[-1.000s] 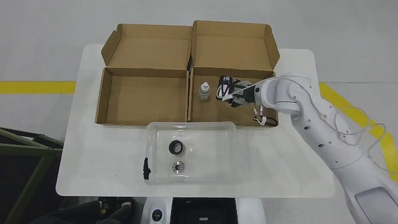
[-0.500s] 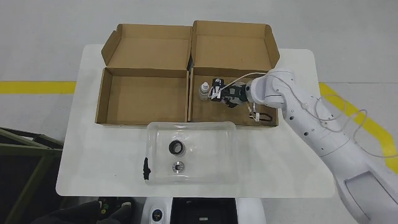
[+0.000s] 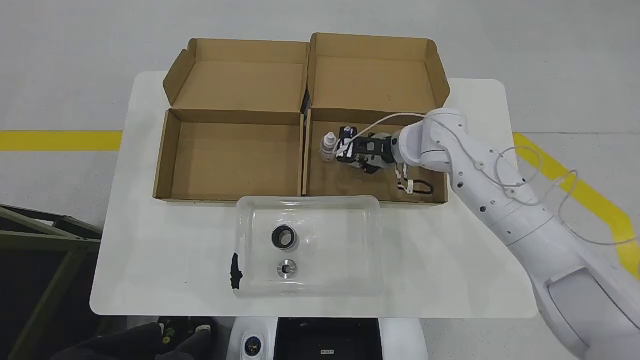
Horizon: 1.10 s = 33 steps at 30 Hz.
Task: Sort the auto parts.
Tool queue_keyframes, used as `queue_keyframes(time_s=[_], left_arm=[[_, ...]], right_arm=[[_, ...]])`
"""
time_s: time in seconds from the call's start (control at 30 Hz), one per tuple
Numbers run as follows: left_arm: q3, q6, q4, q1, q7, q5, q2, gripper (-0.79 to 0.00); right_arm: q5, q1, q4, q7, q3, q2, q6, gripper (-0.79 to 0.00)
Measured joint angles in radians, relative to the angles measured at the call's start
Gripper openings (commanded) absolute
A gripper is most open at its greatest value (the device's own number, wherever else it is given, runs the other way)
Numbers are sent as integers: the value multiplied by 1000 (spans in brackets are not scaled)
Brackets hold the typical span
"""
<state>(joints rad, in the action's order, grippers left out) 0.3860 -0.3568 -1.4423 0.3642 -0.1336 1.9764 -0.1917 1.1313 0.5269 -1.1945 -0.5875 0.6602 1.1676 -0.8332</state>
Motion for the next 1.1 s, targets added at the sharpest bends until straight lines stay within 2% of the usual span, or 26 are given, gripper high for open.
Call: queue_keyframes(time_s=[0.17,0.37,0.73,0.97,1.1], left_arm=[[0,0,0,0,0,0,0,0],[0,0,0,0,0,0,0,0],[0,0,0,0,0,0,0,0],[0,0,0,0,0,0,0,0],[0,0,0,0,0,0,0,0]], right_arm=[[3,5,-28,-7,26,-8,-4,-493],[7,39,-145,-38,107,-40,-8,-462],[-43,182,-426,-116,300,-111,-21,-440],[-76,283,-580,-95,364,-133,-10,-437],[-89,324,-654,-95,362,-138,-8,-431]])
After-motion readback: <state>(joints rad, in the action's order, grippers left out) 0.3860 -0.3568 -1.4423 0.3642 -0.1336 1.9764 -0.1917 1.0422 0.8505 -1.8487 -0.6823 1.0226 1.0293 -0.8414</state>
